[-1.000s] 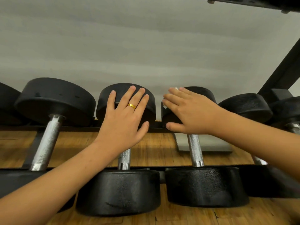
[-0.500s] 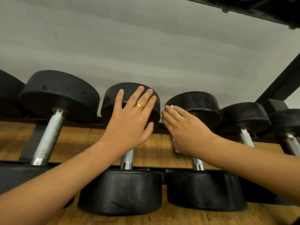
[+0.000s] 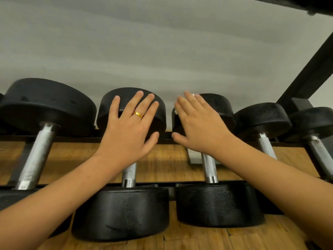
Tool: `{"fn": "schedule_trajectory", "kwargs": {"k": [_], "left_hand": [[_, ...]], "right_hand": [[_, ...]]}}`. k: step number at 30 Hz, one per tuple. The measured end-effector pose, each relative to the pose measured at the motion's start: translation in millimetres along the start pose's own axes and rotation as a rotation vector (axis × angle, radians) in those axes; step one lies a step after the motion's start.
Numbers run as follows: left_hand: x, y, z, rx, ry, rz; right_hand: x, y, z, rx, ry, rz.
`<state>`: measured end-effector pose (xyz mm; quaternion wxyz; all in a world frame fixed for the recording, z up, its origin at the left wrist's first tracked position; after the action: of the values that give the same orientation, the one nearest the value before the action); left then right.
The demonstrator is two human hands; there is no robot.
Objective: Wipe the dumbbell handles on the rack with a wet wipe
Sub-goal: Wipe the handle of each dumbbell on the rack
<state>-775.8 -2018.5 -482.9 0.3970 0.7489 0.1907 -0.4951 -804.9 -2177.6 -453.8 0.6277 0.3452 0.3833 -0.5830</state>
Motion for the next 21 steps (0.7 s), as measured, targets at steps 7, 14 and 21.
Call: {"fn": "schedule_trajectory", "kwargs": {"k": [7,14,21], "left_hand": [[-1.8,0.4,4.2,0.004,-0.014,-0.039],[-12.9,0.2,-0.6,0.075,0.049,-0.207],[-16.0,-21.6,-31.1,0.018,-0.004,-0.179]], "right_hand": [[16.0,-36.4,38.0,0.009,0.355,0.174],[42.0,-58.1,97.9,0.122,0.882,0.471],[3.0,-54.7,105.1,0.187,0.727,0.516]]}}
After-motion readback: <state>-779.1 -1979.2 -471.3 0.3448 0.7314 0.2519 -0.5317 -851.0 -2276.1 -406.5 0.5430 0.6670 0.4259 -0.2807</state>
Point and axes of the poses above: each hand's wrist, its own y-axis towards the middle knuckle, its own x-axis out of the palm, z = x × y, the point moved 6 cm from there along y, towards the middle knuckle, and after that the axes turned 14 degrees about -z, right-handed, at the moved point
